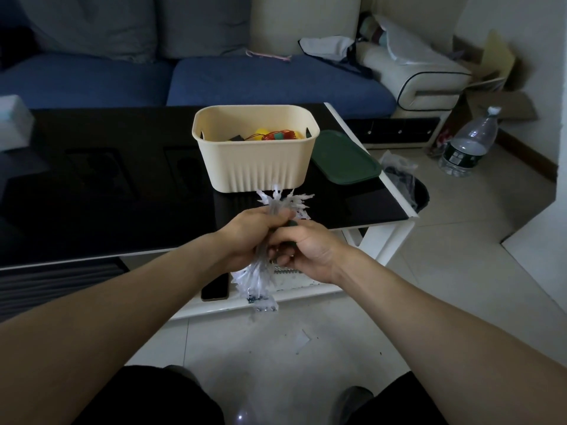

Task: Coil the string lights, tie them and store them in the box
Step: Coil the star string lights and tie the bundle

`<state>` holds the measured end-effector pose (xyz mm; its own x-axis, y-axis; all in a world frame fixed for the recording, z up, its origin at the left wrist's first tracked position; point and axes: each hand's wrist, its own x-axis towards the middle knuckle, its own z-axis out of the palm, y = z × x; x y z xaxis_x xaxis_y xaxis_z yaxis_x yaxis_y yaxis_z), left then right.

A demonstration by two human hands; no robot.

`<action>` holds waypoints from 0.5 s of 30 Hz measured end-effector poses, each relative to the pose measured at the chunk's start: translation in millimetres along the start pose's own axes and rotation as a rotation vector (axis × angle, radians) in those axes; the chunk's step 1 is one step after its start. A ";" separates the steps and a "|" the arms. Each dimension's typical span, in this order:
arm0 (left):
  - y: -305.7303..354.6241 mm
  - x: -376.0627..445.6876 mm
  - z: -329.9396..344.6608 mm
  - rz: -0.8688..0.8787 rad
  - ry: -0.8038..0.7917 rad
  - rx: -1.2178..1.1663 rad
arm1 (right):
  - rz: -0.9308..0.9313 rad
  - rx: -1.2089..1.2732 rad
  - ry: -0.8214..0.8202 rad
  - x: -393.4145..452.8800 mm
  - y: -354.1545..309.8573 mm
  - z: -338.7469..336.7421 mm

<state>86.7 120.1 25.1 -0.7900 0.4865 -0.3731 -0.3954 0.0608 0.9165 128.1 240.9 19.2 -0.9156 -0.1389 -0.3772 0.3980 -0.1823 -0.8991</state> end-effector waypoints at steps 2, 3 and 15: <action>-0.1 -1.7 -3.7 -0.010 -0.039 -0.004 | 0.000 0.008 -0.018 2.8 2.9 2.8; -0.2 -2.0 -4.7 -0.007 -0.034 -0.014 | 0.006 0.012 -0.021 3.9 3.5 4.4; 0.2 -2.9 -6.5 -0.033 0.049 -0.061 | 0.131 0.193 -0.023 5.2 -1.4 8.3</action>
<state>85.8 113.1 25.5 -0.7976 0.4416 -0.4109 -0.4482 0.0219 0.8937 123.3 232.4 20.3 -0.8550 -0.1950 -0.4806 0.5185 -0.3437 -0.7830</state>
